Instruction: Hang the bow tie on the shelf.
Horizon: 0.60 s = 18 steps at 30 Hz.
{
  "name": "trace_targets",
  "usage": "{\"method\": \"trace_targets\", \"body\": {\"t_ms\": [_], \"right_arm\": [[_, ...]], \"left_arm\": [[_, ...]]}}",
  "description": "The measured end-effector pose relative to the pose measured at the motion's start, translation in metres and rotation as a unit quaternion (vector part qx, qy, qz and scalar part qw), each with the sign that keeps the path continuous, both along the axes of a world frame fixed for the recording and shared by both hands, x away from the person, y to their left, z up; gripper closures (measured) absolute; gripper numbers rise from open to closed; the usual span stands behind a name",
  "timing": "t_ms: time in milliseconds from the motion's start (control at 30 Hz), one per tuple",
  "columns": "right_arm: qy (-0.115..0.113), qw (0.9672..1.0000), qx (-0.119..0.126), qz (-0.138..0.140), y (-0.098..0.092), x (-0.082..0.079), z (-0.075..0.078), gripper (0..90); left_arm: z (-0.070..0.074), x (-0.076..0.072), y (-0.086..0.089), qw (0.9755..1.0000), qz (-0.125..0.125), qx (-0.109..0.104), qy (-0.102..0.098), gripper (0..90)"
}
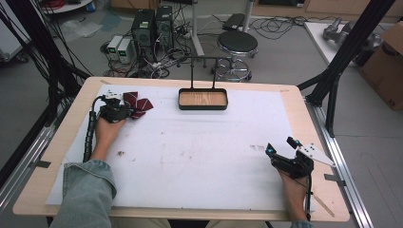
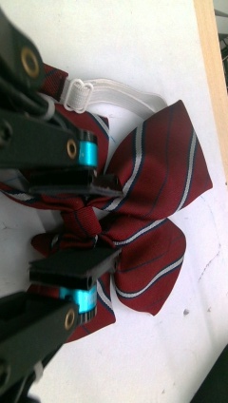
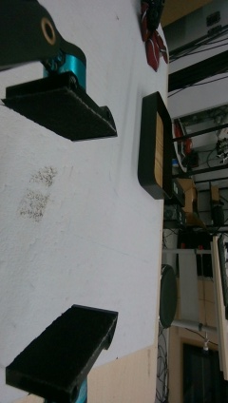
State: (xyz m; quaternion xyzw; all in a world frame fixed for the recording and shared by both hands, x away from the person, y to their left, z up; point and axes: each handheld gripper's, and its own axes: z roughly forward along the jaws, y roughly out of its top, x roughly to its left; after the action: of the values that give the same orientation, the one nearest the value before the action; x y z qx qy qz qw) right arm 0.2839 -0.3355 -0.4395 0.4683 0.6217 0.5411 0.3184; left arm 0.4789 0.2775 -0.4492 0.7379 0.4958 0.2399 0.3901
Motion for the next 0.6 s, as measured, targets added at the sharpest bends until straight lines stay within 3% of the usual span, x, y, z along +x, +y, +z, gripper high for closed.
{"method": "trace_targets", "body": {"t_ms": [100,167,267,300,333,433,567,600], "right_arm": [[0.001,1.0000,0.001,0.000,0.000,0.000,0.000,10.8],[0.003,1.0000,0.002,-0.001,0.000,0.000,0.000,10.8],[0.003,1.0000,0.003,0.000,0.000,0.000,0.000,10.9],[0.002,1.0000,0.002,0.000,0.000,0.000,0.000,10.8],[0.002,1.0000,0.002,0.000,0.000,0.000,0.000,10.9],[0.004,1.0000,0.003,-0.001,0.000,0.000,0.000,10.9],[0.005,1.0000,0.003,0.000,0.000,0.000,0.000,10.9],[0.005,1.0000,0.003,0.000,0.000,0.000,0.000,10.9]], "left_arm": [[0.003,-0.001,-0.001,1.0000,-0.001,-0.006,0.000,67.4],[0.016,-0.005,-0.004,0.9994,-0.016,-0.019,-0.024,67.3],[0.028,-0.008,-0.006,0.9984,-0.025,-0.037,-0.035,67.3],[0.042,-0.011,-0.008,0.9969,-0.035,-0.048,-0.051,67.3],[0.042,-0.011,-0.008,0.9969,-0.035,-0.048,-0.051,67.3],[0.063,-0.015,-0.014,0.9940,-0.053,-0.066,-0.070,67.3],[0.088,-0.021,-0.029,0.9890,-0.085,-0.070,-0.098,67.3],[0.088,-0.021,-0.029,0.9890,-0.085,-0.070,-0.098,67.3]]}}
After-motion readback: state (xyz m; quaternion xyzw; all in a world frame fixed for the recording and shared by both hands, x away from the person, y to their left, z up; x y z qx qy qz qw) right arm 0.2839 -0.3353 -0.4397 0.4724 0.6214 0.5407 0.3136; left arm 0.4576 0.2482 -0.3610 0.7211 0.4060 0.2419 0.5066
